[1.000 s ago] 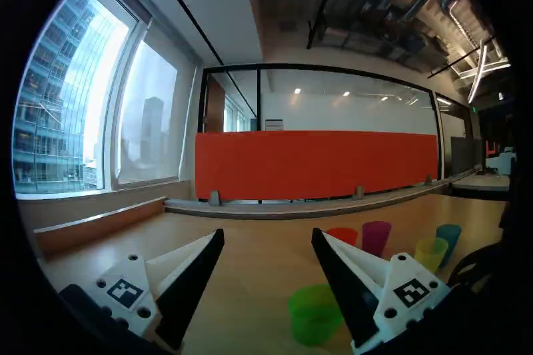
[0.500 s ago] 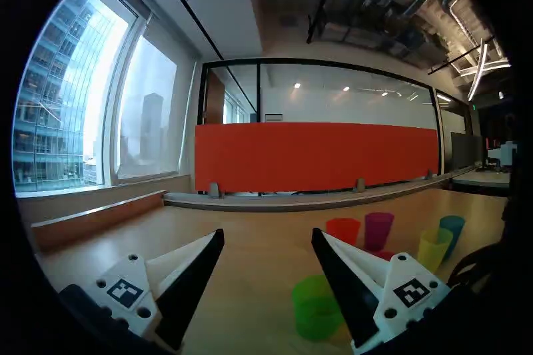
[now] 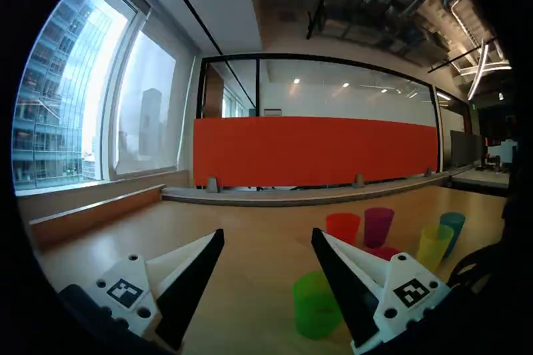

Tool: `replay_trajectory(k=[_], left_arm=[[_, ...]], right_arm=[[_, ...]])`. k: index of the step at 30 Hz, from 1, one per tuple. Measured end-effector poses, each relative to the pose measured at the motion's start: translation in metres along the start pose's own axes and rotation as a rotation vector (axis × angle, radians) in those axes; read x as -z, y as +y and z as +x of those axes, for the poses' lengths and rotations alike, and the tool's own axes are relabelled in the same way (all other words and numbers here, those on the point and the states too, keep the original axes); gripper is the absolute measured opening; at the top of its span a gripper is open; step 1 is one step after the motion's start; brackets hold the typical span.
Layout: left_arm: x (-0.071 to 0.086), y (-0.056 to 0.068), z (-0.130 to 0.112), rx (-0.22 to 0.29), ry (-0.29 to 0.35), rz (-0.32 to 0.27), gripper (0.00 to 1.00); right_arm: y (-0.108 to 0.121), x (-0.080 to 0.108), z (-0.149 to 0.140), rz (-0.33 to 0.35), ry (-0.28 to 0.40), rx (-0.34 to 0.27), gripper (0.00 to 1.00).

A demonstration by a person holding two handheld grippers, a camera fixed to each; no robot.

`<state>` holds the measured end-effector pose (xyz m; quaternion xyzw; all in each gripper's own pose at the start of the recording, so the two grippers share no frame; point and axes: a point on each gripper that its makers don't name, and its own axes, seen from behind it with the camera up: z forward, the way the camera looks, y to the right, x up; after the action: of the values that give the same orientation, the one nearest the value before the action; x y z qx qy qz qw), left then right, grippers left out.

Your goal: Pour water

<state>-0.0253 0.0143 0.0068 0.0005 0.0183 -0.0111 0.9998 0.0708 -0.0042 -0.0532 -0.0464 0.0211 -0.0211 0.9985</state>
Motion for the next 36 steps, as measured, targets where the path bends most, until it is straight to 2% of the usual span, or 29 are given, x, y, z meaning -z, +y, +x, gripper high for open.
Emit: replay_trajectory(k=[24, 36], left_arm=[[-0.003, 0.000, -0.005, -0.003, -0.024, 0.000, 0.98], [-0.003, -0.001, -0.004, -0.004, -0.024, 0.000, 0.98]], right_arm=[[0.008, 0.002, -0.001, 0.009, 0.010, -0.005, 1.00], [0.003, -0.002, -0.007, 0.053, 0.029, -0.012, 1.00]])
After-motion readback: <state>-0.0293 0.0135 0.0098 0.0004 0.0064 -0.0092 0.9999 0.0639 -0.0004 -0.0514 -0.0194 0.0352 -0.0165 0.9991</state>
